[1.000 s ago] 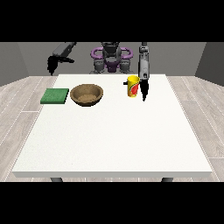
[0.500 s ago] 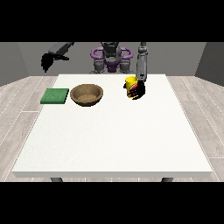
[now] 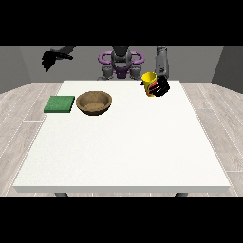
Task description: Pick the cup and pour the ball into the bowl, then pick the bowl and place it on the pad
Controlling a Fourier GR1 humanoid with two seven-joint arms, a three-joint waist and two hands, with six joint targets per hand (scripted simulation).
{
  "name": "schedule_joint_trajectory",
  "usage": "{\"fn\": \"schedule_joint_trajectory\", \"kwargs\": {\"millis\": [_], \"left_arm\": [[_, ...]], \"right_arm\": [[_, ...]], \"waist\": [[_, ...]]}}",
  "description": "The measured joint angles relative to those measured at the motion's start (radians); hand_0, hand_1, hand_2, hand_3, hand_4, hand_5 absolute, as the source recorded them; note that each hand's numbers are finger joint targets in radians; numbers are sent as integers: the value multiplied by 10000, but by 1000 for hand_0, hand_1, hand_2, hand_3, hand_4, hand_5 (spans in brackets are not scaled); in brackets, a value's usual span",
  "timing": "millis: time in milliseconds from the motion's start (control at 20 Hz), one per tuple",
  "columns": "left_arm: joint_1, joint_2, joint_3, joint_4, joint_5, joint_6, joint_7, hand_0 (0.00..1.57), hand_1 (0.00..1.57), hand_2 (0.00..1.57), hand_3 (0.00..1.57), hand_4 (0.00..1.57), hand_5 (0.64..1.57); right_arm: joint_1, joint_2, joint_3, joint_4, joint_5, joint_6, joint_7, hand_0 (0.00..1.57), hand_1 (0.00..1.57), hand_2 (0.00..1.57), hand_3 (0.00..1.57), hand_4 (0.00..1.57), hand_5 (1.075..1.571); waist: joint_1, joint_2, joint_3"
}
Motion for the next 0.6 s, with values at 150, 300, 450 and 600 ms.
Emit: {"fn": "schedule_joint_trajectory", "kwargs": {"millis": [150, 300, 450, 600], "left_arm": [[-656, 961, -352, 9, -710, -119, 1348, 1459, 1459, 1571, 1571, 1571, 1282], [-1339, 1464, -695, 23, -1372, -137, 2546, 1459, 1459, 1571, 1571, 1571, 1294], [-1693, 1556, -990, -101, -1883, -202, 3475, 1459, 1459, 1571, 1571, 1571, 1294], [-1947, 1397, -1285, -324, -2408, -85, 4200, 1486, 1486, 1571, 1571, 1571, 1274]], "right_arm": [[124, 54, -29, 407, 87, -27, -104, 0, 0, 0, 0, 0, 1568], [19, 52, -16, 666, 135, -26, -104, 0, 0, 0, 0, 0, 1569], [-31, 140, 22, 850, 184, -108, -58, 0, 0, 0, 0, 0, 1568], [-168, 35, -86, 1118, 123, 3, -184, 0, 0, 0, 0, 0, 1569]], "waist": [[194, -411, -9], [228, -533, -22], [284, -681, -37], [321, -628, -41]]}}
